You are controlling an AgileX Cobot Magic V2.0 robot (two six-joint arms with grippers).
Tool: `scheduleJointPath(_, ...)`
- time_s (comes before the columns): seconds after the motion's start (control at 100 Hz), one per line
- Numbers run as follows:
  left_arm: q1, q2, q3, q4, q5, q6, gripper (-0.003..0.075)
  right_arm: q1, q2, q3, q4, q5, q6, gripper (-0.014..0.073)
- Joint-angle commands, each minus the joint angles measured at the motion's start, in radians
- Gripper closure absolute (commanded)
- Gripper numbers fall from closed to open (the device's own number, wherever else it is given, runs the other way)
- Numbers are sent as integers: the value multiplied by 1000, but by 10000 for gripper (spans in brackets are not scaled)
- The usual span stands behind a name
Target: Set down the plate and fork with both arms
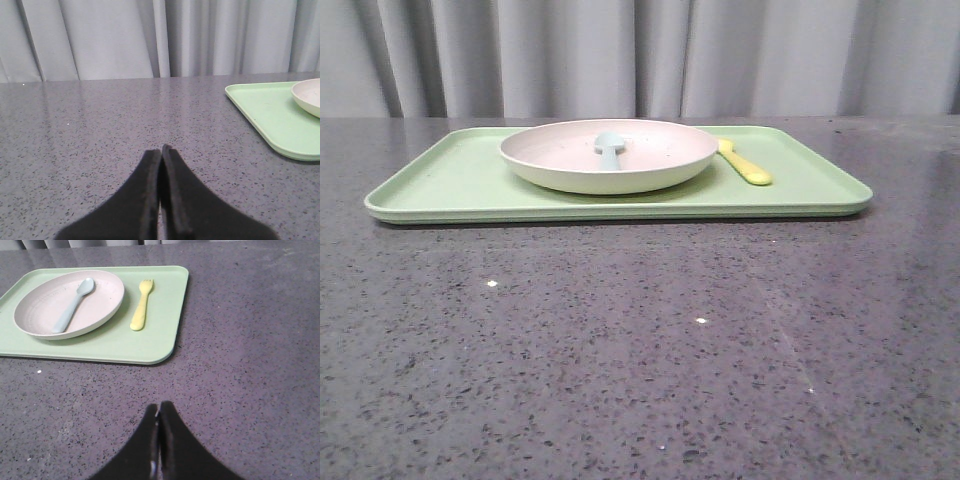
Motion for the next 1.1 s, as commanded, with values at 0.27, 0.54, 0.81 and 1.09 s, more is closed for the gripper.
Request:
scheduleJointPath(0.27, 1, -32, 12, -11, -71, 2, 741, -17, 7, -22, -18, -89, -10, 684)
scheduleJointPath(0.54, 1, -32, 12, -11, -71, 2, 741, -157, 0, 60, -20, -302, -34, 684)
scheduleJointPath(0.81, 1, -32, 12, -11, -71, 2, 741, -300, -112, 267, -21, -649, -124, 684)
scheduleJointPath(1.09, 1, -32, 12, -11, -71, 2, 741, -369, -297, 444, -34, -657, -127, 684)
